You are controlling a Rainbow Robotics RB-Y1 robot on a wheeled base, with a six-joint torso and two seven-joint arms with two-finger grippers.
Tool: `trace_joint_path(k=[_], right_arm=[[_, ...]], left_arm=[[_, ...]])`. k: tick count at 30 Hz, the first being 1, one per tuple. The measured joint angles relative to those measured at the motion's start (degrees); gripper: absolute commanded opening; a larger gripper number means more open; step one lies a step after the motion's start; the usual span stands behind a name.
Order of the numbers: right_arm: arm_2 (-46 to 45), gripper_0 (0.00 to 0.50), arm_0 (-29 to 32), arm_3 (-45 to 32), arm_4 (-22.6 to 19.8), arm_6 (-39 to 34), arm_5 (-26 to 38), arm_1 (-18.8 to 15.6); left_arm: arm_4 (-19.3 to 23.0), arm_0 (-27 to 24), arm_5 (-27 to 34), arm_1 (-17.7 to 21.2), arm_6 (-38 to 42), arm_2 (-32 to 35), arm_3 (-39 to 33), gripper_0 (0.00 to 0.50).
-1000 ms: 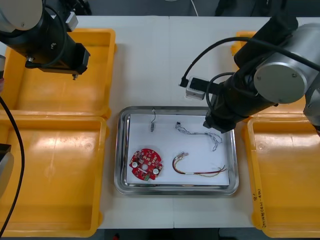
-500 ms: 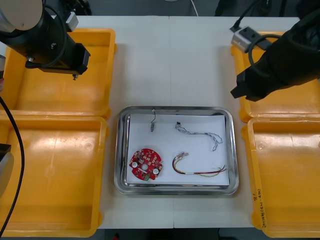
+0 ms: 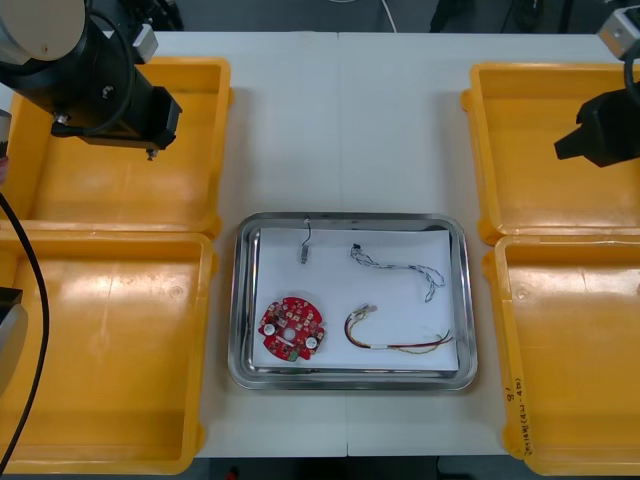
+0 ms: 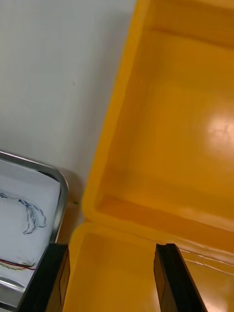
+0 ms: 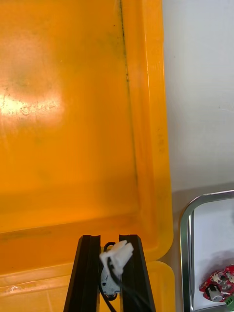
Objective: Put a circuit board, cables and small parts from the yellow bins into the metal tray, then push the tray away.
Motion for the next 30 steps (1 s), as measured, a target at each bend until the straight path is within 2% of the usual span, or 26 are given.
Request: trace_joint_path(k=[8,18,30], right_arm=[[-6.5,0.5,6.3,0.0,2.4,0.0,0.0,-1.0],[-8.8,0.5,12.5,0.0,3.5,-0.1,0.0,-3.0],[-11.1,0.5,19.2,0.0,4.2,-0.8,0.0,-3.3]], left_arm=[[0.1,0.0,0.0,0.0,0.0,0.0,0.0,0.0],[0.9,0.0,0.0,0.0,0.9,-0.7,-0.4,0.0],[1.6,0.0,0.0,-0.5,7.8,-5.5,-3.2,0.0]])
